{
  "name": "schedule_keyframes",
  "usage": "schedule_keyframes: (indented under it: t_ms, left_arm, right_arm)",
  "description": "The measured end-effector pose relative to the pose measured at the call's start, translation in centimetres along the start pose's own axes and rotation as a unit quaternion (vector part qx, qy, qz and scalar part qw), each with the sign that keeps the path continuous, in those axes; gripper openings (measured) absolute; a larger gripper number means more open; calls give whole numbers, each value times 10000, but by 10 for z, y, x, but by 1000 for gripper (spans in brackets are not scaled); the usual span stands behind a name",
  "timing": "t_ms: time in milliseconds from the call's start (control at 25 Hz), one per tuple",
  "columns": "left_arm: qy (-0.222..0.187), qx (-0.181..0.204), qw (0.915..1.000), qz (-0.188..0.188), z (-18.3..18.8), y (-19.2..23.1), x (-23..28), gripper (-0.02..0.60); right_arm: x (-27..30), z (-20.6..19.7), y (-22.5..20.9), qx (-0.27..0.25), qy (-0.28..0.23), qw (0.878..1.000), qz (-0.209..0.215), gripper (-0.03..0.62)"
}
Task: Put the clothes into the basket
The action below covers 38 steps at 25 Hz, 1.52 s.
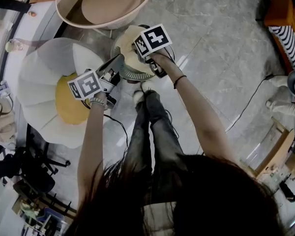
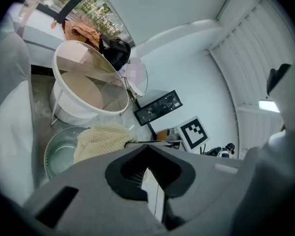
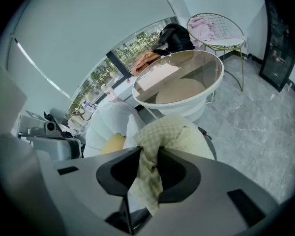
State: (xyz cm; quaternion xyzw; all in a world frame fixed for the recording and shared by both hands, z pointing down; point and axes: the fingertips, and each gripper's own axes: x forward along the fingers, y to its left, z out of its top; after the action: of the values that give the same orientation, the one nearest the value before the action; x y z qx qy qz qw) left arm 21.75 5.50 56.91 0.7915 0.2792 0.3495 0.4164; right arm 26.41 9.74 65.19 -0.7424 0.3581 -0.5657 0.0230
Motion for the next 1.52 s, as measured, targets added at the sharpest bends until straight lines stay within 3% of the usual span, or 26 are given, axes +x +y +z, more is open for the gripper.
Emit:
schedule_keyframes:
  t_ms: [280,520,1120,1520]
  left_arm:
    - [67,-124,9999,8,-11,21,11,11]
    - [119,-249,9996,53,-20,32,14,11]
    - [75,-370,9992,91,-15,44,10,11]
    - [100,-316,9994,109,-16,31,0,11]
  right_arm:
    - [23,-9,-17,8,-105,9997,-207,107]
    - [32,-13,-16,135,-158,9997,-91,129]
    - [41,-19,-17,151,-42,9998,-145,130]
    - [21,-11,-3,-4,-59,9998,-195,40]
